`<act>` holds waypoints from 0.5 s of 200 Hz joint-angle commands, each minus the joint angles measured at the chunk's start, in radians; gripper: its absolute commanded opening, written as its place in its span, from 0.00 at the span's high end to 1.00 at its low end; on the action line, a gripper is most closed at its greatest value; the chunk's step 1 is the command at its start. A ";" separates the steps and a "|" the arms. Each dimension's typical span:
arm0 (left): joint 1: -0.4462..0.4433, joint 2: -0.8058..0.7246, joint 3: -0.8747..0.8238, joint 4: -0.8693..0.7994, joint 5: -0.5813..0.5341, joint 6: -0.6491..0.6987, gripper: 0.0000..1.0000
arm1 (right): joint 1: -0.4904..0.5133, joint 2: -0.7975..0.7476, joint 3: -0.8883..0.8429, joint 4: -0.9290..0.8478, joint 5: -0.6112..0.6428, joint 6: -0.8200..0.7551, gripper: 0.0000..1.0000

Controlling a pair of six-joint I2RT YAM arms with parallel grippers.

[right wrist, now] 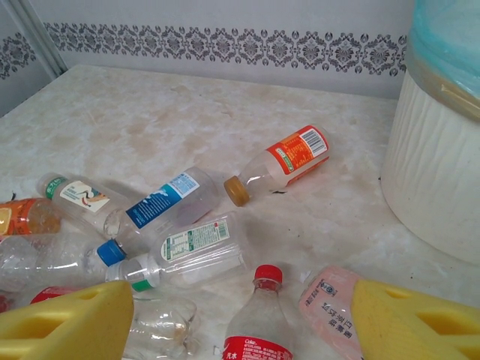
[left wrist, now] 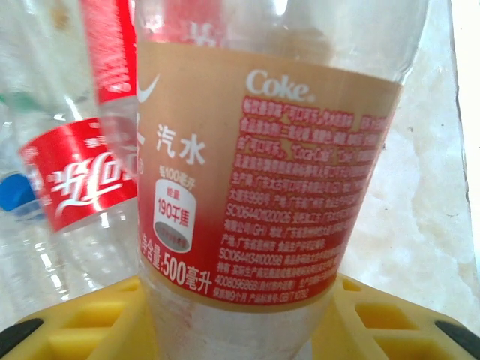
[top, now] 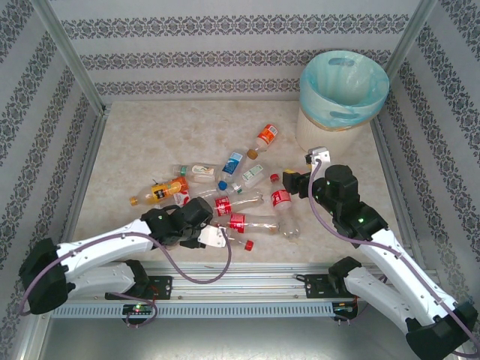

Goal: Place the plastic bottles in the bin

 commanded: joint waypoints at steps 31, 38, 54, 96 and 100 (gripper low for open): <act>0.077 -0.190 0.074 0.088 0.110 -0.122 0.54 | 0.016 -0.027 0.102 0.035 -0.085 0.063 0.26; 0.092 -0.214 0.070 0.131 0.131 -0.146 0.55 | 0.016 -0.027 0.116 0.048 -0.113 0.067 0.26; 0.134 -0.254 0.056 0.225 0.178 -0.213 0.54 | 0.017 -0.027 0.139 0.090 -0.184 0.076 0.27; 0.274 -0.196 0.159 0.237 0.220 -0.492 0.53 | 0.021 -0.012 0.164 0.290 -0.451 0.139 0.27; 0.283 -0.180 0.178 0.220 0.228 -0.507 0.54 | 0.021 -0.005 0.171 0.301 -0.477 0.140 0.27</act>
